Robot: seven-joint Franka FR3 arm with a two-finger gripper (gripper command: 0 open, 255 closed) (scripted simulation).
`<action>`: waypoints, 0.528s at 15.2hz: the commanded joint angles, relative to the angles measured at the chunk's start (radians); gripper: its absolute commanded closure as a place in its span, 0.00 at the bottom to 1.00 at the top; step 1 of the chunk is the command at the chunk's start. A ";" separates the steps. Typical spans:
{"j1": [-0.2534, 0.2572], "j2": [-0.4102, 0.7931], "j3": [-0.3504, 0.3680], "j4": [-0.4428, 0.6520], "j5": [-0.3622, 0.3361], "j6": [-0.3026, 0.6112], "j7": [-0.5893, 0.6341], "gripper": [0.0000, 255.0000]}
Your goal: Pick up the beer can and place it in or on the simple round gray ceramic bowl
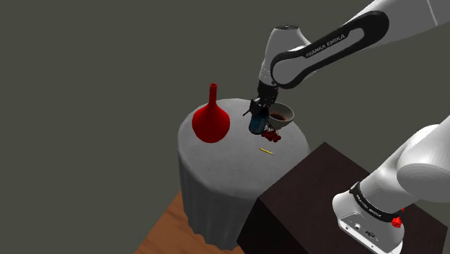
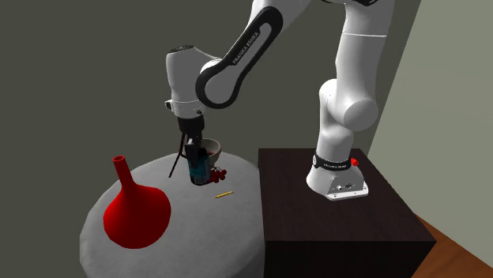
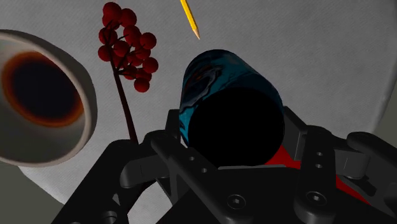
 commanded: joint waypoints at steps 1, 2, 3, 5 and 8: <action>-0.001 -0.020 -0.002 0.008 0.003 -0.028 -0.005 1.00; -0.001 -0.030 -0.002 0.012 0.004 -0.042 -0.006 1.00; -0.001 -0.040 -0.002 0.017 0.005 -0.057 -0.007 1.00; -0.001 -0.058 -0.002 0.027 0.007 -0.085 -0.008 1.00; -0.001 -0.084 -0.003 0.045 0.010 -0.128 -0.010 1.00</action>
